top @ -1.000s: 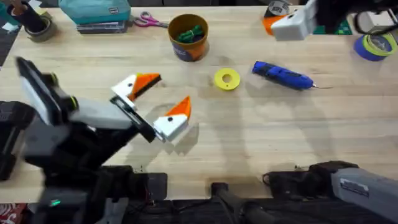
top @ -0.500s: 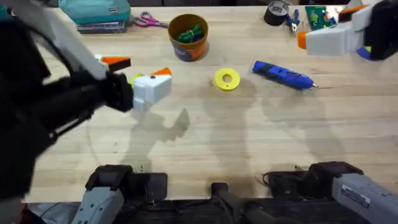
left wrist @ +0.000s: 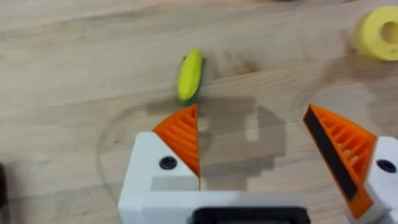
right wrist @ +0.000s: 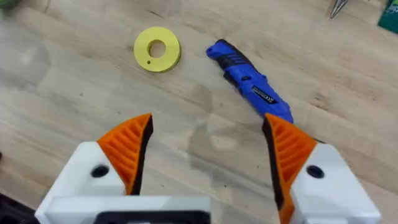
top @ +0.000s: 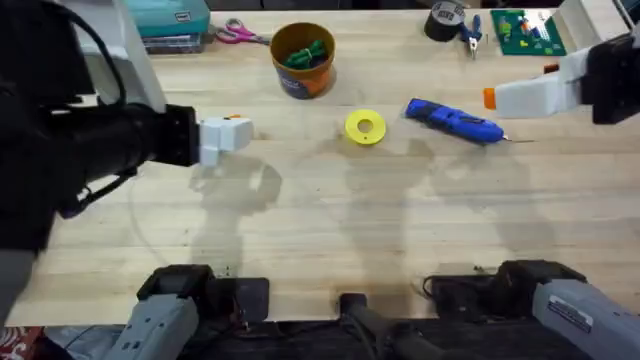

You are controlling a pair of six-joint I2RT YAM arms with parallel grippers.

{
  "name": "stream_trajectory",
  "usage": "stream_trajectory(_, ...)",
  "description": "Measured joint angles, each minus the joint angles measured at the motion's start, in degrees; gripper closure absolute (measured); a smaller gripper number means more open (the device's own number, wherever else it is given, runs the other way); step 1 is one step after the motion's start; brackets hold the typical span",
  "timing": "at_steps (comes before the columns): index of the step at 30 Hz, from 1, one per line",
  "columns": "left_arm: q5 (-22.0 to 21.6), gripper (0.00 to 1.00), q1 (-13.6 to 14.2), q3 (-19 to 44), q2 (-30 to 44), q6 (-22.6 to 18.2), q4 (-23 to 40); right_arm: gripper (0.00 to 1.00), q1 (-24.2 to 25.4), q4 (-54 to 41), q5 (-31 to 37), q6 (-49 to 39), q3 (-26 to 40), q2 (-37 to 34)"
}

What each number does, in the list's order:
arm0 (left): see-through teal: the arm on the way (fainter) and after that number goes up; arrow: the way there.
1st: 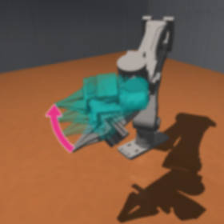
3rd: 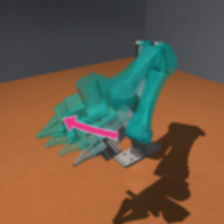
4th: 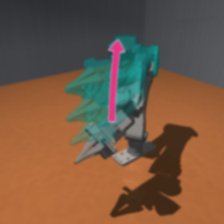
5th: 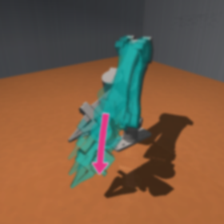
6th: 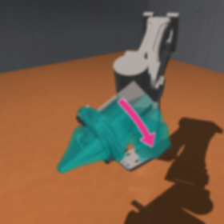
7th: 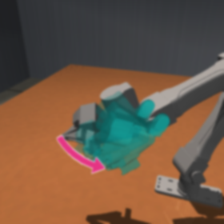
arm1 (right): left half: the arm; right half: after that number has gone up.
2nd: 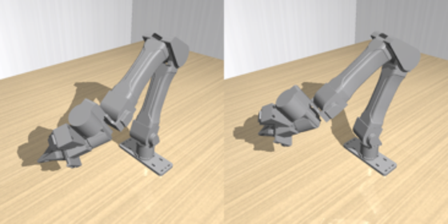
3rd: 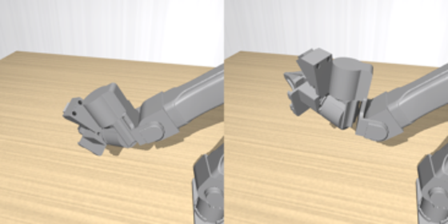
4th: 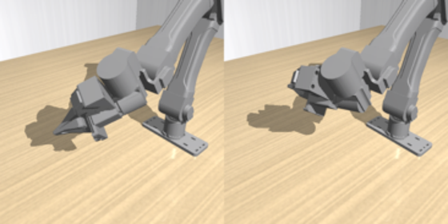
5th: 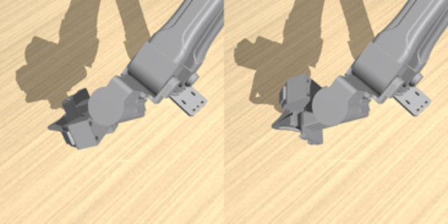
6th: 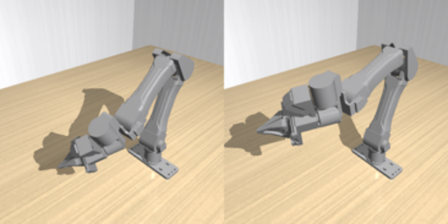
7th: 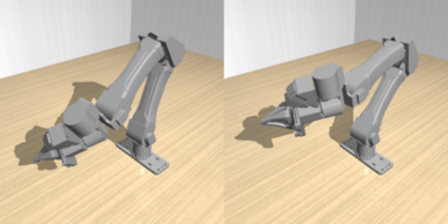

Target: Pick up the gripper from the table and insert it into the empty holder that is missing its gripper. Then pick up a screw, insert it into the mounting hole, and use the screwdriver to tighten it. Finally, clean up the table by picking up the vegetable and placing it into the bucket.

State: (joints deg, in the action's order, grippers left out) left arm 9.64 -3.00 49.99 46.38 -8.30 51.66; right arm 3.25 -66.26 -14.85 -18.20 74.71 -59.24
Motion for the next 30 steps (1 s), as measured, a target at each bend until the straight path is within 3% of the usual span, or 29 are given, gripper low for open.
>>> stream_trajectory(5, -0.4, 0.016, -6.2, 3.7, 8.9, -4.5, 2.2, 0.006, 0.0, 0.1, 0.0, -1.1, -1.7, 4.0)
stream_trajectory(9, -0.4, 0.016, -9.0, 7.0, 18.2, -8.8, 2.6, 0.006, 0.0, 1.2, 0.0, -1.5, -5.3, 8.6)
stream_trajectory(20, -0.5, 0.015, -9.4, 8.0, 38.2, -14.5, -3.6, 0.006, 0.0, 4.7, 0.0, -0.7, -10.3, 11.5)
stream_trajectory(30, -2.4, 0.006, -9.1, 8.0, 47.0, -15.4, -7.5, 0.006, 0.0, 4.8, 0.0, -0.4, -10.3, 11.5)
